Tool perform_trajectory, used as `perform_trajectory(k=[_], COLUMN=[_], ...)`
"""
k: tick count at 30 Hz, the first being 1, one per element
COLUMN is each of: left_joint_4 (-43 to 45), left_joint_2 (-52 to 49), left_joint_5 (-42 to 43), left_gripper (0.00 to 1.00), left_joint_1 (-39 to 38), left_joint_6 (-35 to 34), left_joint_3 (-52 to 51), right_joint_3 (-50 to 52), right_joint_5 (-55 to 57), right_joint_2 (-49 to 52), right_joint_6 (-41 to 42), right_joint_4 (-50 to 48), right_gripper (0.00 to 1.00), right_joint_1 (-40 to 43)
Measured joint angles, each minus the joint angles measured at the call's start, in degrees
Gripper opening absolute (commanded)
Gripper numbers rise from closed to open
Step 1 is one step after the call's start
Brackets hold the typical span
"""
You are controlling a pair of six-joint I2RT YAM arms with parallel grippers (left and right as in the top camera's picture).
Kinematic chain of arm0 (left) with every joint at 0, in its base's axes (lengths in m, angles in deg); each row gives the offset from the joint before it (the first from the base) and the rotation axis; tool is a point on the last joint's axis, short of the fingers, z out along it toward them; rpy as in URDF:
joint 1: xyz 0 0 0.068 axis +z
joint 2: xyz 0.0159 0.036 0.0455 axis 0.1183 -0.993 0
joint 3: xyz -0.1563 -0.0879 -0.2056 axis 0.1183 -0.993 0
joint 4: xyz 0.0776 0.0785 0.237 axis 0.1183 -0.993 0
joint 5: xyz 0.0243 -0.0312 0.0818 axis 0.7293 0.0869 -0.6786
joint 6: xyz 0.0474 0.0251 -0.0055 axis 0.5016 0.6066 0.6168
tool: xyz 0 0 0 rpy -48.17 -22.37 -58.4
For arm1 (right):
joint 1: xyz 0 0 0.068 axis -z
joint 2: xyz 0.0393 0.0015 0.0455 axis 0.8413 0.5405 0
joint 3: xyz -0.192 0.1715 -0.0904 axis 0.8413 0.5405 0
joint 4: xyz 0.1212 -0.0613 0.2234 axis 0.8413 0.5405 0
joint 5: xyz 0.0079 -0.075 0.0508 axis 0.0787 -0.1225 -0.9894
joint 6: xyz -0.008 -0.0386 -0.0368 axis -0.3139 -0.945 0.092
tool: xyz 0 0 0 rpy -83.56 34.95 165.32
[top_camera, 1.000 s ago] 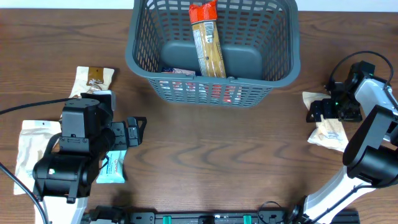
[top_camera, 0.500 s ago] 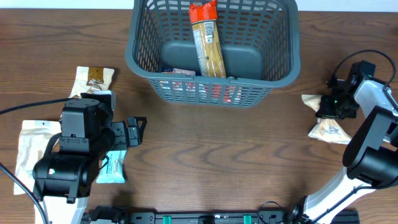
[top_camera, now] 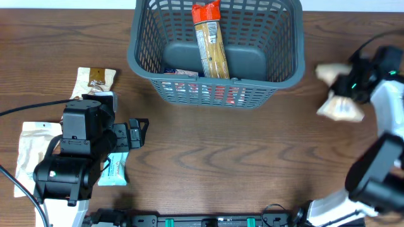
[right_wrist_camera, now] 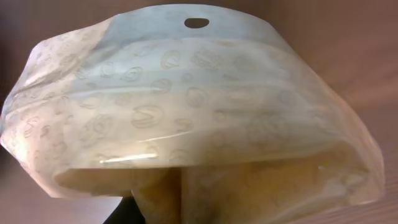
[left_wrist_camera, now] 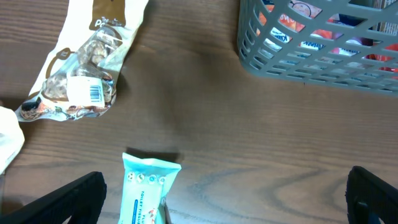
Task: Pack container
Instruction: 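Lift the beige pouch and lower it into the basket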
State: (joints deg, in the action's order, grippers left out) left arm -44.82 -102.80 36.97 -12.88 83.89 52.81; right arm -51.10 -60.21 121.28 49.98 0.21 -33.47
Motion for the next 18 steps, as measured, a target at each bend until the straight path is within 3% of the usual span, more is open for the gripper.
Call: perform_trajectory(k=[10,18], left_joint_4=[0.2,0.2], left_joint_2=[0.0,0.0], left_joint_5=[0.0,0.0], left_gripper=[0.99,0.99], left_joint_1=[0.0,0.0], left_joint_6=[0.0,0.0], left_joint_3=[0.0,0.0], right_joint_3=[-20.0,-22.4], right_joint_5=[-2.6,-5.7], right_joint_2=[-15.2,-14.9], right_joint_6=[0.7,0.9], right_joint_4=[-4.2,-16.6], right_gripper=[0.02,0.02], right_joint_1=[-11.8,-24.9])
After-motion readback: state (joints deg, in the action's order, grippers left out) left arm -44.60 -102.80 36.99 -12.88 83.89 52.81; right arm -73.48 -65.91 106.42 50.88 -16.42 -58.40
